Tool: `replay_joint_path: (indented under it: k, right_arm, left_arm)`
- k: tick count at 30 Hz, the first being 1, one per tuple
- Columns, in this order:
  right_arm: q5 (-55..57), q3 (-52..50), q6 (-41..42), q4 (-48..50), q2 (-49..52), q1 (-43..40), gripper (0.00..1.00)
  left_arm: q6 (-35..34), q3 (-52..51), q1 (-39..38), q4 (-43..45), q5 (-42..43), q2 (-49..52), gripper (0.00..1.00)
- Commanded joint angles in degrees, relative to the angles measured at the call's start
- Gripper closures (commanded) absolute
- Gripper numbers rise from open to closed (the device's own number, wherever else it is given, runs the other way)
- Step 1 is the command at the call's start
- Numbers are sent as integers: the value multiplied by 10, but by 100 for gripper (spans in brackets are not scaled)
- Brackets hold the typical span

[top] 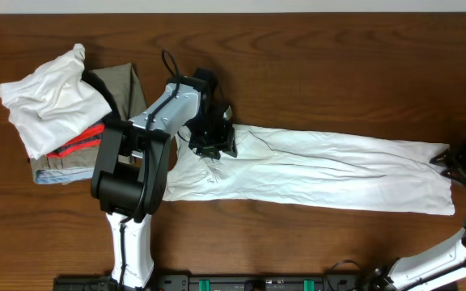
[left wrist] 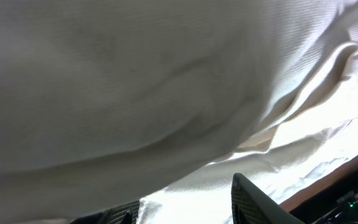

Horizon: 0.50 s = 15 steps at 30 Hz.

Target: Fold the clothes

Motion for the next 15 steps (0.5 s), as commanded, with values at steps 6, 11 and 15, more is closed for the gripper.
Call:
replay_joint_path:
  k: [6,11,15]
  right_arm:
    - [17,3,0,-6,-2,-23,48]
    - [35,0,1,4,-2,-23,43]
    - [60,-3,0,17,-2,-23,37]
  left_arm:
    - [-1,-3,10,4,-51,16,51]
    - [-1,-3,10,4,-51,16,51]
    - [-1,-3,10,4,-51,16,51]
